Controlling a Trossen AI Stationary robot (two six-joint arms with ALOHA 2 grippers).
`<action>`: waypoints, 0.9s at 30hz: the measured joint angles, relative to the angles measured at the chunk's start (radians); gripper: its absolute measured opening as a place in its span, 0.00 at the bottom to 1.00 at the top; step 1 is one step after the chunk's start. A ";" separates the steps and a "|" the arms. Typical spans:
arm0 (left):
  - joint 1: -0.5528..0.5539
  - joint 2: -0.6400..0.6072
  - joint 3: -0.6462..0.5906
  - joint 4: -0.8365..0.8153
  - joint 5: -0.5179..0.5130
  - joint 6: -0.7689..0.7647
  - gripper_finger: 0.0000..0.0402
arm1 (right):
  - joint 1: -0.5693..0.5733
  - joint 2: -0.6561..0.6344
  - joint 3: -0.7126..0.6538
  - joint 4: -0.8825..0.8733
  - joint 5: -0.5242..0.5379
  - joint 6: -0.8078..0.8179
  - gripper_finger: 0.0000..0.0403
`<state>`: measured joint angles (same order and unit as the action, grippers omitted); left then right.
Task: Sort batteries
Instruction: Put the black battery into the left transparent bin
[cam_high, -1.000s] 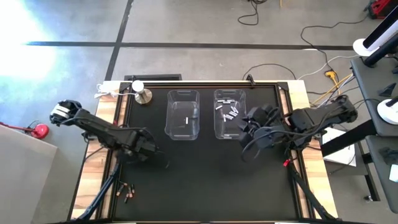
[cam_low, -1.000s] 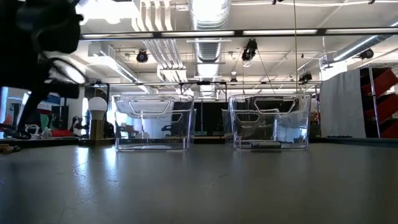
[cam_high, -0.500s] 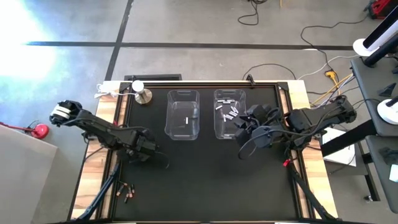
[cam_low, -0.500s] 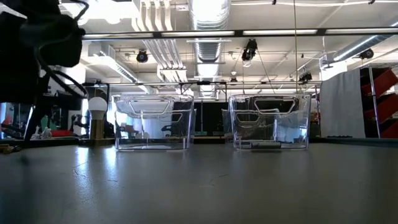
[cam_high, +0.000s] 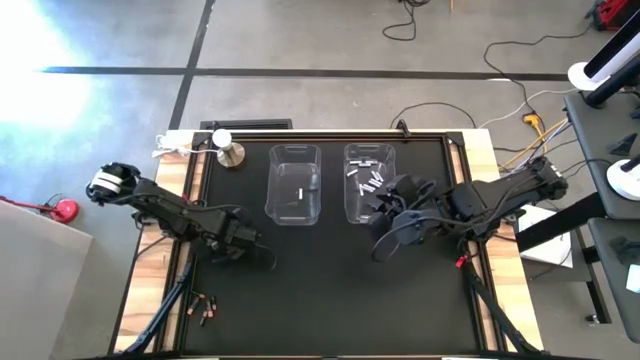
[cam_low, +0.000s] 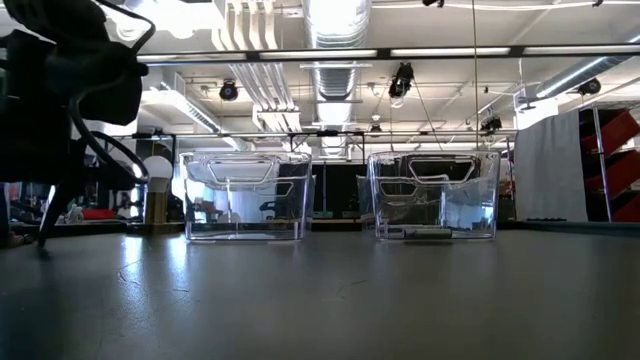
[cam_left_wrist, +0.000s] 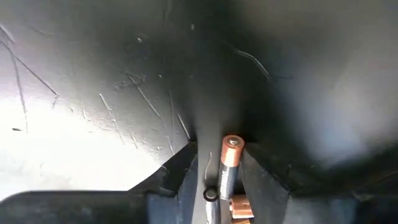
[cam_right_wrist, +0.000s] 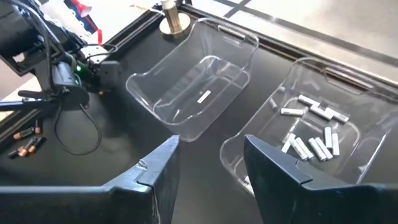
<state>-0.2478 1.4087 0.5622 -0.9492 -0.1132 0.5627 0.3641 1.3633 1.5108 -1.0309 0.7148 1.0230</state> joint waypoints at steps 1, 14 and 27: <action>0.000 0.001 0.000 0.004 -0.001 -0.001 0.23 | 0.000 0.003 0.000 0.000 -0.007 0.001 0.41; 0.001 -0.006 0.030 0.004 -0.023 -0.021 0.03 | 0.000 0.004 0.001 0.079 -0.011 -0.001 0.37; -0.011 -0.177 0.266 -0.023 -0.023 -0.365 0.02 | -0.078 -0.002 0.046 0.078 -0.005 -0.143 0.40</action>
<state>-0.2588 1.2318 0.8282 -0.9720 -0.1365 0.1981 0.2866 1.3613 1.5566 -0.9527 0.7099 0.8804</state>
